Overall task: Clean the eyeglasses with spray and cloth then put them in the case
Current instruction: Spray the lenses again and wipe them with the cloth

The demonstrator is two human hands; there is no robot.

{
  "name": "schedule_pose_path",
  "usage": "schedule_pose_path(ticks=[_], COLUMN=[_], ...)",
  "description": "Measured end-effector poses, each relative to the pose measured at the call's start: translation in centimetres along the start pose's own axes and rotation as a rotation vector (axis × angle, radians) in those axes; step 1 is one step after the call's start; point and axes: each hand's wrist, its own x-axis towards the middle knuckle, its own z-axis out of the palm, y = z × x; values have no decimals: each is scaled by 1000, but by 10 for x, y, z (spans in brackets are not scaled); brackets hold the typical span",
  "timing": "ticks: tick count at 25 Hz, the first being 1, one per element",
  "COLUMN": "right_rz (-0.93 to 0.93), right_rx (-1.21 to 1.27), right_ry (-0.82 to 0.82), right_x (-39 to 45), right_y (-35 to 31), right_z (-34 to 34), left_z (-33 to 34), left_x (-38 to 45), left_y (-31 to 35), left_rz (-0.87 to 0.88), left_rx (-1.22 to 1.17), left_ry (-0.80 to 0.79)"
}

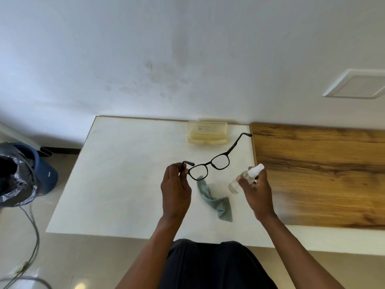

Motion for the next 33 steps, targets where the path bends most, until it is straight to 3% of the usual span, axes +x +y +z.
schedule_pose_path(ticks=[4,11,17,21,33], right_rz=[-23,-168,-427,-481,-469], right_rx=[286,216,-261,-575,-567], right_ry=[-221,-333,-213,-229,-223], right_x=[-24,-40,-42,-39,-39], right_y=[-23,-47,-49,-50,-54], right_z=[4,18,28,35,40], left_z=[0,-7,-9,-9,-7], left_x=[4,7,6,2,2], left_y=[3,12,17,18,18], left_rz=[32,122,189,221,217], left_rx=[-17,-35,-54,-32,-30], left_ry=[12,26,11,-23,-33])
